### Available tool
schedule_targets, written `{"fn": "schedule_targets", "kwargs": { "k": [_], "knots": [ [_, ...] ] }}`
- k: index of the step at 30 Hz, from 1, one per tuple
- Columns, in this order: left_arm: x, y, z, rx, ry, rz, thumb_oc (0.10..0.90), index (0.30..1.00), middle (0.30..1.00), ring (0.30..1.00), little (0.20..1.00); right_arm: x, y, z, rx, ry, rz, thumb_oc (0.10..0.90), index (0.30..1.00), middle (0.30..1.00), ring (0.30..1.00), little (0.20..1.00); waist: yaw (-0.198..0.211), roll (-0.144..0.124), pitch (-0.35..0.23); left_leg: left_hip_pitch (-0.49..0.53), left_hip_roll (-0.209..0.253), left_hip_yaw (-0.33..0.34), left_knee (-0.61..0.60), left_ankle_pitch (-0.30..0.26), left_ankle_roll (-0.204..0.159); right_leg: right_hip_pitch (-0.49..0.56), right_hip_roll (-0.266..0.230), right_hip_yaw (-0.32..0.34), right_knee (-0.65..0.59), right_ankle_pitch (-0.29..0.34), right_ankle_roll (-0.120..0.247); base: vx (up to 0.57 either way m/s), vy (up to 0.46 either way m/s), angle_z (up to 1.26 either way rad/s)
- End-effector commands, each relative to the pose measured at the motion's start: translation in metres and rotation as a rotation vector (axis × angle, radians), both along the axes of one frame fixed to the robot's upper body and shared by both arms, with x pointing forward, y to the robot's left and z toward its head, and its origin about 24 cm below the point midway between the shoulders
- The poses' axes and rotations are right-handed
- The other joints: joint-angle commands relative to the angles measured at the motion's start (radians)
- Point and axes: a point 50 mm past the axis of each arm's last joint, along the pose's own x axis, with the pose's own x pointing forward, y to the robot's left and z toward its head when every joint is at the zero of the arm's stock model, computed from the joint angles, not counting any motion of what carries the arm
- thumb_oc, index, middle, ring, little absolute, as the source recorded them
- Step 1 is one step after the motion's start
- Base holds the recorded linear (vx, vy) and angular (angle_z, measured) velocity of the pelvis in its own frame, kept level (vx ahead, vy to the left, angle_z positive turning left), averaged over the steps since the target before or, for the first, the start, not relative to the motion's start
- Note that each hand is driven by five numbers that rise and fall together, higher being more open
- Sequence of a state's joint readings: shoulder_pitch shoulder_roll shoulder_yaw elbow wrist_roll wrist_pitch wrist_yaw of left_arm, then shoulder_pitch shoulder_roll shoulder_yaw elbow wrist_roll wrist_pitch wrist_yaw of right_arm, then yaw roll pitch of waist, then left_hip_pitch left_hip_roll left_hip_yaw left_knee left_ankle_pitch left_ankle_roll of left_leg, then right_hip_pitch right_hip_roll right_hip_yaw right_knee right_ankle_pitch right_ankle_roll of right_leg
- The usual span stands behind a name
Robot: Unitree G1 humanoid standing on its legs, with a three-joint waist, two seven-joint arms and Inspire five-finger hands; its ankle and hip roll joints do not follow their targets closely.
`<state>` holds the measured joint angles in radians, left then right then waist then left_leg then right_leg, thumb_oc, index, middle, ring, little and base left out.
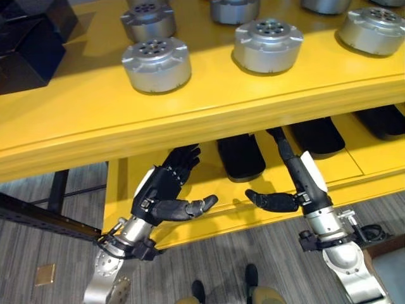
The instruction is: Move parts from the plastic box to the shelf.
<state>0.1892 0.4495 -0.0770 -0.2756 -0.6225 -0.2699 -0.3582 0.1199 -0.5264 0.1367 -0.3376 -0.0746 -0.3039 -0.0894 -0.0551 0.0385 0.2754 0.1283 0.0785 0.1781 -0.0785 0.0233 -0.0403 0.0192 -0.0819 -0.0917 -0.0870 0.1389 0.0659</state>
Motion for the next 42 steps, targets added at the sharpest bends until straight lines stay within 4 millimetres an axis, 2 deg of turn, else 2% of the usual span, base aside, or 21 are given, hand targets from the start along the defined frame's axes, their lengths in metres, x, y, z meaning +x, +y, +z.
{"fn": "schedule_targets", "kwargs": {
  "k": [1, 9, 13, 18, 22, 23, 26, 28, 33, 42],
  "knots": [
    [-0.001, 0.005, 0.037, -0.042, -0.223, 0.013, 0.900, 1.000, 1.000, 1.000, 1.000, -0.006, 0.016, 0.049, 0.036, -0.258, 0.171, 0.900, 1.000, 1.000, 1.000, 1.000, -0.002, -0.035, -0.101, -0.025, 0.036, -0.045, 0.000, -0.023, -0.009, 0.064, -0.053, 0.006, 0.048, -0.128, 0.040, -0.03, -0.028, -0.11],
    [0.003, 0.019, 0.034, -0.038, -0.169, 0.147, 0.900, 1.000, 1.000, 1.000, 1.000, -0.005, 0.012, 0.047, -0.118, -0.007, 0.422, 0.900, 1.000, 1.000, 1.000, 1.000, 0.010, -0.058, -0.101, -0.033, 0.042, -0.058, 0.001, -0.013, -0.013, 0.067, -0.048, -0.007, 0.050, -0.132, 0.035, -0.03, -0.019, 0.01],
    [0.004, 0.025, 0.034, -0.008, -0.161, 0.177, 0.900, 1.000, 1.000, 1.000, 1.000, -0.010, 0.005, 0.048, -0.262, 0.120, 0.547, 0.900, 1.000, 1.000, 1.000, 1.000, 0.018, -0.087, -0.105, -0.028, 0.042, -0.078, -0.003, -0.011, -0.010, 0.077, -0.048, -0.008, 0.055, -0.135, 0.037, 0.00, -0.058, 0.08],
    [0.006, 0.027, 0.036, 0.010, -0.156, 0.166, 0.900, 1.000, 1.000, 1.000, 1.000, -0.013, -0.005, 0.045, -0.387, 0.225, 0.575, 0.900, 1.000, 1.000, 1.000, 1.000, 0.016, -0.102, -0.107, -0.025, 0.043, -0.089, -0.003, -0.012, -0.010, 0.080, -0.049, -0.003, 0.066, -0.139, 0.041, 0.01, -0.033, 0.07],
    [0.005, 0.031, 0.038, 0.026, -0.160, 0.166, 0.900, 1.000, 1.000, 1.000, 1.000, -0.014, -0.018, 0.037, -0.519, 0.341, 0.535, 0.900, 1.000, 1.000, 1.000, 1.000, 0.012, -0.114, -0.104, -0.020, 0.045, -0.090, -0.002, -0.014, -0.010, 0.084, -0.049, -0.001, 0.072, -0.141, 0.042, 0.01, -0.035, 0.06],
    [0.004, 0.034, 0.040, 0.032, -0.165, 0.173, 0.900, 1.000, 1.000, 1.000, 1.000, -0.016, -0.029, 0.033, -0.589, 0.409, 0.490, 0.900, 1.000, 1.000, 1.000, 1.000, 0.009, -0.122, -0.101, -0.017, 0.047, -0.090, -0.002, -0.014, -0.012, 0.085, -0.047, 0.000, 0.074, -0.141, 0.043, 0.01, -0.044, 0.07],
    [0.002, 0.039, 0.042, 0.042, -0.168, 0.190, 0.900, 1.000, 1.000, 1.000, 1.000, -0.016, -0.044, 0.031, -0.669, 0.436, 0.387, 0.900, 1.000, 1.000, 1.000, 1.000, 0.005, -0.132, -0.099, -0.010, 0.047, -0.088, -0.003, -0.015, -0.012, 0.090, -0.043, 0.004, 0.070, -0.139, 0.044, 0.02, -0.041, 0.03],
    [0.002, 0.040, 0.042, 0.043, -0.170, 0.193, 0.900, 1.000, 1.000, 1.000, 1.000, -0.016, -0.046, 0.031, -0.674, 0.432, 0.368, 0.900, 1.000, 1.000, 1.000, 1.000, 0.004, -0.134, -0.098, -0.008, 0.047, -0.087, -0.004, -0.015, -0.012, 0.092, -0.042, 0.006, 0.069, -0.138, 0.044, 0.01, -0.017, 0.00],
    [0.001, 0.040, 0.042, 0.058, -0.188, 0.209, 0.900, 1.000, 1.000, 1.000, 1.000, -0.008, -0.060, 0.027, -0.865, 0.370, 0.149, 0.900, 1.000, 1.000, 1.000, 1.000, -0.001, -0.137, -0.089, -0.003, 0.051, -0.078, -0.001, -0.018, -0.012, 0.094, -0.040, 0.012, 0.070, -0.138, 0.046, 0.02, -0.019, -0.06],
    [-0.001, 0.039, 0.041, 0.049, -0.185, 0.216, 0.900, 1.000, 1.000, 1.000, 1.000, -0.005, -0.061, 0.036, -0.968, 0.150, -0.051, 0.900, 1.000, 1.000, 1.000, 1.000, -0.012, -0.124, -0.080, -0.002, 0.051, -0.060, 0.004, -0.024, -0.009, 0.088, -0.043, 0.024, 0.073, -0.137, 0.052, 0.00, 0.007, -0.03]
  ]
}}
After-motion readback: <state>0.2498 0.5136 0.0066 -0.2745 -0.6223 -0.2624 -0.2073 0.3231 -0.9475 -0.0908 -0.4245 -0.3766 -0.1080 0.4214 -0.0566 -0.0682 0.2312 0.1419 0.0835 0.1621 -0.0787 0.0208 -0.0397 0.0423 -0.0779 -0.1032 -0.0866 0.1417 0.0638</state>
